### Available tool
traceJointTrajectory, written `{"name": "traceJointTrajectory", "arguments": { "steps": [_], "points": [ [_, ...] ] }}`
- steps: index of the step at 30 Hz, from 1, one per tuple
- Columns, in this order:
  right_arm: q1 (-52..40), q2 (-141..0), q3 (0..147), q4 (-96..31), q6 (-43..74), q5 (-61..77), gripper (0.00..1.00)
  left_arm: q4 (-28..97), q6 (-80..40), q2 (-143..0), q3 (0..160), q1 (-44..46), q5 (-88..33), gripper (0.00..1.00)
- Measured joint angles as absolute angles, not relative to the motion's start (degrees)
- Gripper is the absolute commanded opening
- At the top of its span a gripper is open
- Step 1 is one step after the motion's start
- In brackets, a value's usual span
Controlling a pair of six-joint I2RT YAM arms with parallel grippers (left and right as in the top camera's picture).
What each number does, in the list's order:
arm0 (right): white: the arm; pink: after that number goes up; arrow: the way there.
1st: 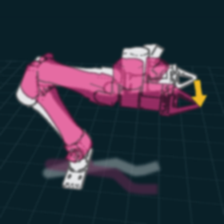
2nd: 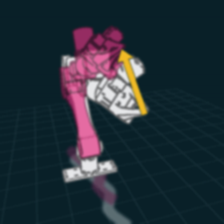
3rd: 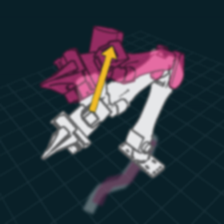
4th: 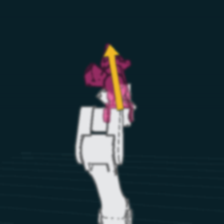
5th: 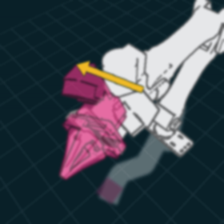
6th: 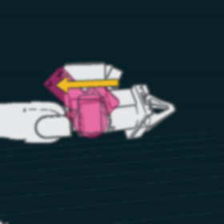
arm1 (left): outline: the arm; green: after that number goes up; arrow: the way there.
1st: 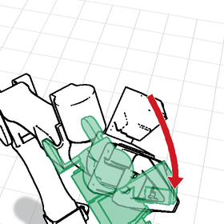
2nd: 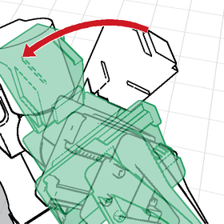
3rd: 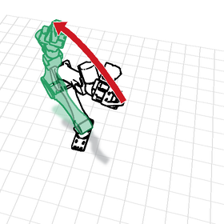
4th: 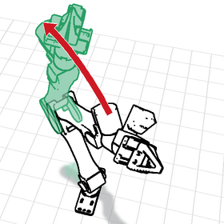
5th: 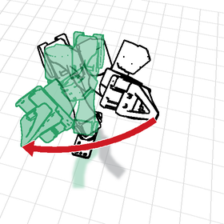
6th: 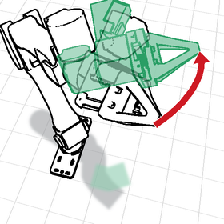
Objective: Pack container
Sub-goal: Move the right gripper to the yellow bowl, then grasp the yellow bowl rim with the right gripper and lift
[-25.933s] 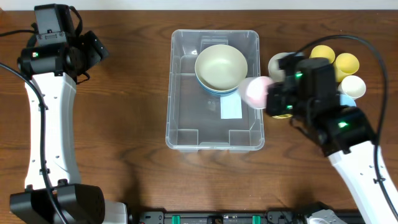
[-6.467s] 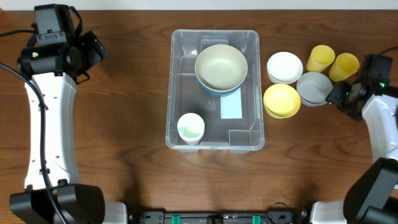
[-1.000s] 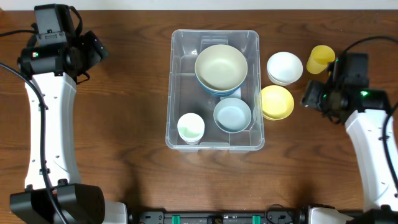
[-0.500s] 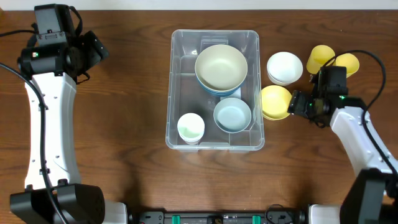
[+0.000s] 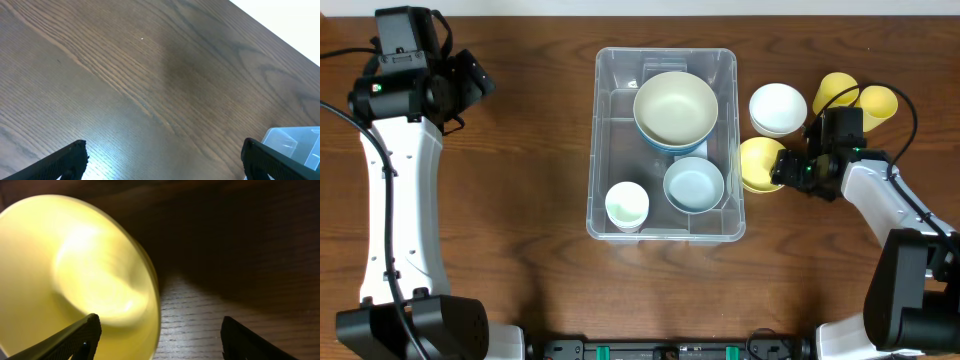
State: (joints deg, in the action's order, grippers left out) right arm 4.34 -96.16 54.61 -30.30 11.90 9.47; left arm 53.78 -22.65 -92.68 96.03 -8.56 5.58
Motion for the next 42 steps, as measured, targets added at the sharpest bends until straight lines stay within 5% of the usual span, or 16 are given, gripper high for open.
{"name": "traceJointTrajectory", "arguments": {
  "steps": [14, 22, 27, 35, 42],
  "points": [
    [4.34, -96.16, 54.61, -30.15, 11.46, 10.52, 0.8, 53.78, -22.63, -92.68, 96.03, -8.56, 5.58, 0.98],
    [4.34, -96.16, 54.61, -30.76, 11.57, 8.32, 0.72, 53.78, -22.65, -92.68, 96.03, -8.56, 5.58, 0.98],
    [4.34, -96.16, 54.61, -30.74, 11.9, 7.31, 0.55, 53.78, -22.63, -92.68, 96.03, -8.56, 5.58, 0.98],
    [4.34, -96.16, 54.61, -30.72, 12.95, 7.05, 0.54, 53.78, -22.65, -92.68, 96.03, -8.56, 5.58, 0.98],
    [4.34, -96.16, 54.61, -30.3, 14.28, 7.05, 0.43, 53.78, -22.65, -92.68, 96.03, -8.56, 5.58, 0.98]
  ]
}}
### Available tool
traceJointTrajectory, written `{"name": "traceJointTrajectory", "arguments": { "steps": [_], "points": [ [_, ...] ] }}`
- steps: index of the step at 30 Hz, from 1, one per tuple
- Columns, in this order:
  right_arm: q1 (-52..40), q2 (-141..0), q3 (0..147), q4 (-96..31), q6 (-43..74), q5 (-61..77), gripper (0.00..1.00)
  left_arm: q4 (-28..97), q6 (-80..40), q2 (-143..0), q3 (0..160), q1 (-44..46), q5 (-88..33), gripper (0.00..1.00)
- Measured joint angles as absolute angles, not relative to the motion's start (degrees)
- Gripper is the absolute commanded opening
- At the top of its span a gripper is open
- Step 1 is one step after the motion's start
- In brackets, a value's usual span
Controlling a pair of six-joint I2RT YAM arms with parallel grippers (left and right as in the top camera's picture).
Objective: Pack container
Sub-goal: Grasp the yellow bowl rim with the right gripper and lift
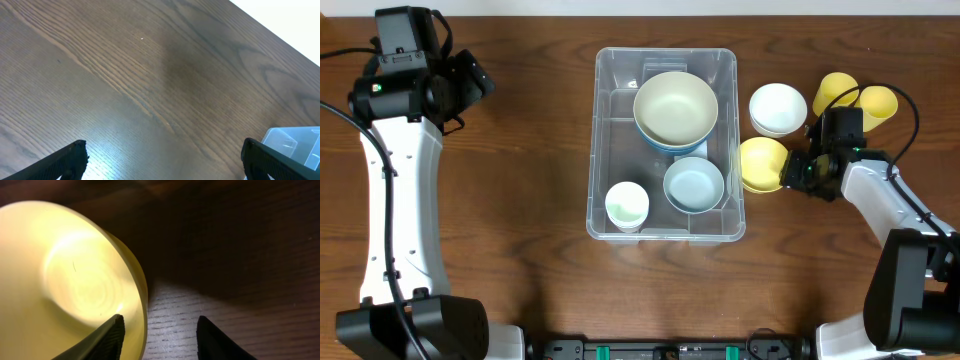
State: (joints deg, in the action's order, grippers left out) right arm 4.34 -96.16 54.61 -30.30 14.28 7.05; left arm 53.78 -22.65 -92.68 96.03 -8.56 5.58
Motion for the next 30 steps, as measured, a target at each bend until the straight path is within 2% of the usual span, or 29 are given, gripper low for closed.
{"name": "traceJointTrajectory", "arguments": {
  "steps": [1, 7, 9, 10, 11, 12, 19, 29, 30],
  "points": [
    [4.34, -96.16, 54.61, -30.26, 14.44, 7.05, 0.4, 53.78, -22.63, -92.68, 96.03, -8.56, 5.58, 0.98],
    [4.34, -96.16, 54.61, -30.26, 14.87, 7.05, 0.33, 53.78, -22.65, -92.68, 96.03, -8.56, 5.58, 0.98],
    [4.34, -96.16, 54.61, -30.26, 14.98, 7.05, 0.34, 53.78, -22.65, -92.68, 96.03, -8.56, 5.58, 0.98],
    [4.34, -96.16, 54.61, -30.26, 15.0, 7.07, 0.45, 53.78, -22.65, -92.68, 96.03, -8.56, 5.58, 0.98],
    [4.34, -96.16, 54.61, -30.24, 15.16, 7.05, 0.51, 53.78, -22.63, -92.68, 96.03, -8.56, 5.58, 0.98],
    [4.34, -96.16, 54.61, -30.15, 15.44, 7.03, 0.52, 53.78, -22.63, -92.68, 96.03, -8.56, 5.58, 0.98],
    [4.34, -96.16, 54.39, -27.83, 15.86, 7.05, 0.42, 53.78, -22.65, -92.68, 96.03, -8.56, 5.61, 0.98],
    [4.34, -96.16, 53.65, -26.55, 16.14, 7.05, 0.38, 53.78, -22.63, -92.68, 96.03, -8.56, 5.58, 0.98],
    [4.34, -96.16, 53.6, -26.46, 16.14, 7.07, 0.42, 53.78, -22.63, -92.68, 96.03, -8.56, 5.58, 0.98]
  ]
}}
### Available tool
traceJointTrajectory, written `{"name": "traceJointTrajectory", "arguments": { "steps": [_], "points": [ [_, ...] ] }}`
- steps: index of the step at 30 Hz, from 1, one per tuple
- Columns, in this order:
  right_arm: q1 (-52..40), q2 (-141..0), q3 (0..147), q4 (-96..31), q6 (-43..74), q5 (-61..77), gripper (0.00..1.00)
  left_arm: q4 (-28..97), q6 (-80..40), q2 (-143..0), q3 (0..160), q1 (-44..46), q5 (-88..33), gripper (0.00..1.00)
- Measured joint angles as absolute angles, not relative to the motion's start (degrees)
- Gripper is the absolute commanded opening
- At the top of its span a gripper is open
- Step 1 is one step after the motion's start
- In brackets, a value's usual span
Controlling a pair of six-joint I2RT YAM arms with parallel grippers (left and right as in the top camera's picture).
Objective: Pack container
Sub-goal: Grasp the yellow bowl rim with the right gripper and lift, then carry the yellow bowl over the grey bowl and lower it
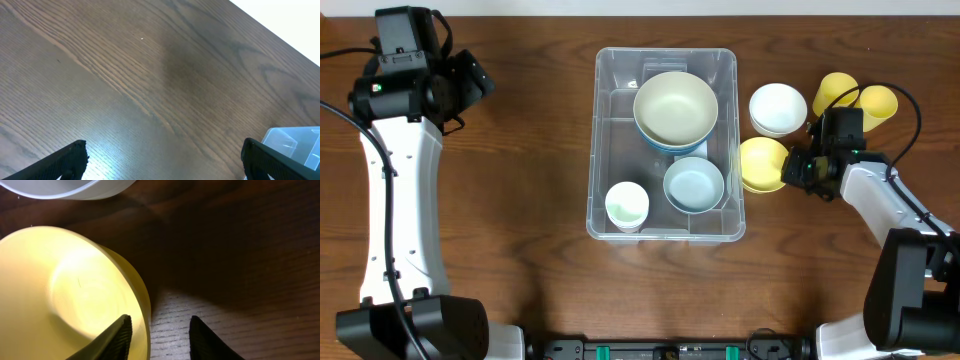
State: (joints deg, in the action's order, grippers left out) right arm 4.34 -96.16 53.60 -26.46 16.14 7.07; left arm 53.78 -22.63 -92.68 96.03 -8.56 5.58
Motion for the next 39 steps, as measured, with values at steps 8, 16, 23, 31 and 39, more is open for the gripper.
{"name": "traceJointTrajectory", "arguments": {
  "steps": [8, 16, 23, 31, 39],
  "points": [
    [4.34, -96.18, 53.56, -26.35, 16.32, 7.31, 0.47, 53.78, -22.65, -92.68, 96.03, -8.56, 5.58, 0.98],
    [4.32, -96.18, 51.09, -22.94, 16.29, 7.51, 0.41, 53.78, -22.63, -92.68, 96.03, -8.56, 5.61, 0.98],
    [4.32, -96.18, 50.17, -22.13, 16.43, 7.75, 0.01, 53.78, -22.65, -92.68, 96.03, -8.56, 5.58, 0.98],
    [4.73, -96.16, 53.06, -28.86, 16.51, 7.73, 0.01, 53.78, -22.63, -92.68, 96.03, -8.56, 5.58, 0.98],
    [6.57, -90.63, 61.21, -41.93, 15.79, 6.37, 0.01, 53.78, -22.65, -92.68, 96.03, -8.56, 5.58, 0.98]
  ]
}}
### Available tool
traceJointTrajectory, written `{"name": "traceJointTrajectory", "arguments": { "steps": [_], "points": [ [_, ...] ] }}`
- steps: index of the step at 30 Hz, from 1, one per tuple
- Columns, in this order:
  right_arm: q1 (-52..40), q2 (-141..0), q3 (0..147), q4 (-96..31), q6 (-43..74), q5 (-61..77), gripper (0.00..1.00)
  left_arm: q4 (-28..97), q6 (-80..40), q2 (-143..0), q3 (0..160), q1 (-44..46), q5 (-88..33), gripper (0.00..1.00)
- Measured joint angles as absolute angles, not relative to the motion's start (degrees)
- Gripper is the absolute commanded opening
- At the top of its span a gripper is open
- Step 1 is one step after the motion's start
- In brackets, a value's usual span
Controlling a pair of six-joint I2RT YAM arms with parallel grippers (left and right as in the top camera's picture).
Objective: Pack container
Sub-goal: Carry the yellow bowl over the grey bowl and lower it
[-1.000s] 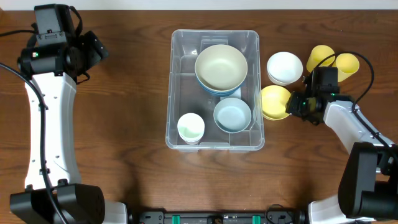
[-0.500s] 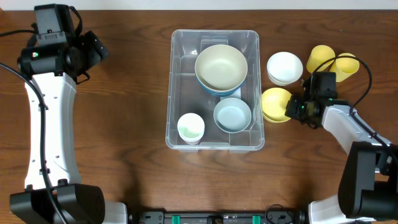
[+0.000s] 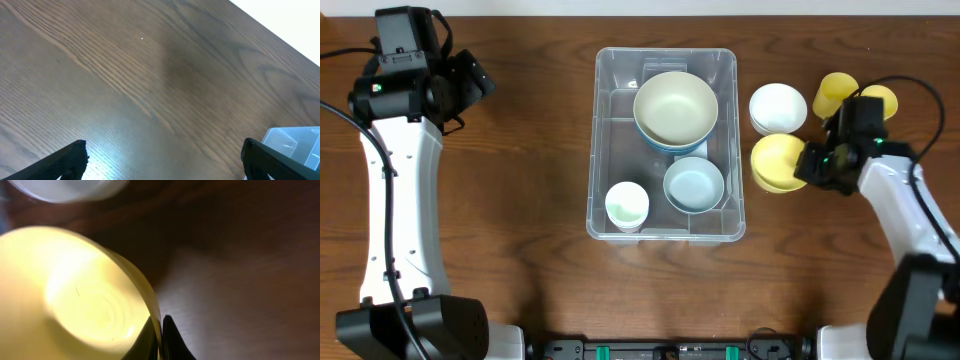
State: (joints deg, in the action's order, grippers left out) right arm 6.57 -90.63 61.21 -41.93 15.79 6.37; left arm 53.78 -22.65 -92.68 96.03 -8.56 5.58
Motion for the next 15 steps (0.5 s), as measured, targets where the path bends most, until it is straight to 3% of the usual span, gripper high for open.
{"name": "traceJointTrajectory", "arguments": {
  "steps": [8, 15],
  "points": [
    [5.08, -78.32, 66.26, -48.75, 14.15, 5.37, 0.01, 53.78, -22.63, -92.68, 96.03, -8.56, 5.58, 0.98],
    [-6.04, -71.59, 68.31, -48.38, 13.78, 5.08, 0.01, 53.78, -22.65, -92.68, 96.03, -8.56, 5.58, 0.98]
  ]
}}
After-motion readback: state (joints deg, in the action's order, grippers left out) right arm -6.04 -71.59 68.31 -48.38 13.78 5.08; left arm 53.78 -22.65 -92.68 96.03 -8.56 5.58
